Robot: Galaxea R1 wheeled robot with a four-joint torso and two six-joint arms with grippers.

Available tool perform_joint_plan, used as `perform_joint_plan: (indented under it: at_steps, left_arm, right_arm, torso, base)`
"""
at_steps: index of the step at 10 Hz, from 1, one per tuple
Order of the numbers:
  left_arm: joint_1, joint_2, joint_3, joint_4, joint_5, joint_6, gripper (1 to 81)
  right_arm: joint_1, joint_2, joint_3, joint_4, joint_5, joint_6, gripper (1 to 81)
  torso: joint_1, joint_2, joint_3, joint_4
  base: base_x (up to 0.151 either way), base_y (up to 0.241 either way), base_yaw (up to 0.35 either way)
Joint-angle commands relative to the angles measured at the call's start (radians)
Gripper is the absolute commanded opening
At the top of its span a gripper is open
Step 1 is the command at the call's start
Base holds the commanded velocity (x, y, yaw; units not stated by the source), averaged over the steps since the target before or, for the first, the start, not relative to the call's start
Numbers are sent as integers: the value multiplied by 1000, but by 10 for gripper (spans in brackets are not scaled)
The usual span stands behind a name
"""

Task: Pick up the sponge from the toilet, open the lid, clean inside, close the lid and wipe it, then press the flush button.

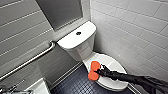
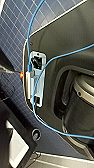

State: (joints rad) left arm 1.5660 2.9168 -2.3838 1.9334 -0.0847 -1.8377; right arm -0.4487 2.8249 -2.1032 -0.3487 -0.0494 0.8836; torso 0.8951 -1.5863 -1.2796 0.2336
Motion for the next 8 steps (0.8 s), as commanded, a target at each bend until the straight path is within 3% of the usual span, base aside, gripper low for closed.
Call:
perform_joint_plan:
  at_steps: [1,5,8]
  left_arm:
    - [42,-13,6,10,22,-2,811]
    - [41,-11,11,10,20,6,811]
    - [41,-22,6,10,20,11,811]
  right_arm:
    - [-58,-311,329,-62,-32,8,10]
    - [-92,-529,474,-62,-33,8,10]
    - [-190,-670,488,-59,3,9,10]
  torso:
    - [0,0,0,0]
    - [0,0,0,0]
    - [0,0,0,0]
  base:
    - [0,0,0]
    - [0,0,0]
    - [0,0,0]
